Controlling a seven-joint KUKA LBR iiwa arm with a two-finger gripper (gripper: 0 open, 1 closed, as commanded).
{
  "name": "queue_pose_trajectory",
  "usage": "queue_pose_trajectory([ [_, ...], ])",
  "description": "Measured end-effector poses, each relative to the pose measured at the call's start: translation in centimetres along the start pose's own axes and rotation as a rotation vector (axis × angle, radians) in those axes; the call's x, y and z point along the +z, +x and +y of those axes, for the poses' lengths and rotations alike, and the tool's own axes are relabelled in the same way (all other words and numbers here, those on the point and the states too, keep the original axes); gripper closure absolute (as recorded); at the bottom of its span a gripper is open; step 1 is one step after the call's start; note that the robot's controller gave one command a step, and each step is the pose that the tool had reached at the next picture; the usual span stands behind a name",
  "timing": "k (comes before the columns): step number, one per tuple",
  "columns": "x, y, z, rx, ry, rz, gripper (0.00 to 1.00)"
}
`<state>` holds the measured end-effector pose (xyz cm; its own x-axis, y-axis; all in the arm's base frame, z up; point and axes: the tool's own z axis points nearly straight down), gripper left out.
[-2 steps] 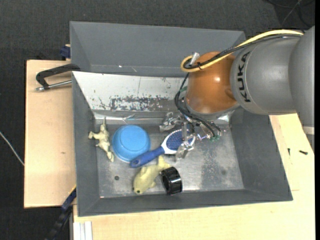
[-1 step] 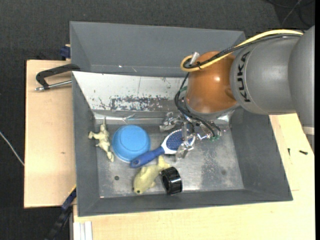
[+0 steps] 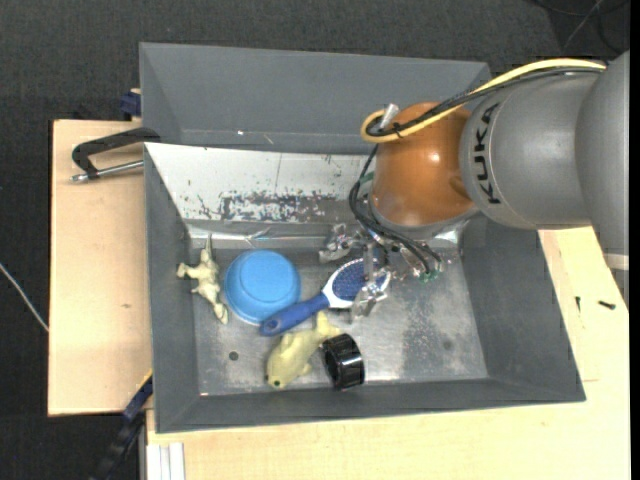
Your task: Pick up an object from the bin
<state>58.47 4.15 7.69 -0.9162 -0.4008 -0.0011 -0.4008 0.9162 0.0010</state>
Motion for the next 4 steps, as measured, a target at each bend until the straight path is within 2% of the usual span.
queue_pose_trajectory([
  [1,-0.1,-0.1,0.0,0.002,0.000,-0.003,0.00],
  [2,-0.2,-0.2,0.0,0.002,0.001,-0.005,1.00],
  [3,-2.2,-0.3,0.0,0.004,0.002,-0.006,1.00],
  [4,-9.5,-0.6,0.1,0.004,0.004,-0.010,1.00],
])
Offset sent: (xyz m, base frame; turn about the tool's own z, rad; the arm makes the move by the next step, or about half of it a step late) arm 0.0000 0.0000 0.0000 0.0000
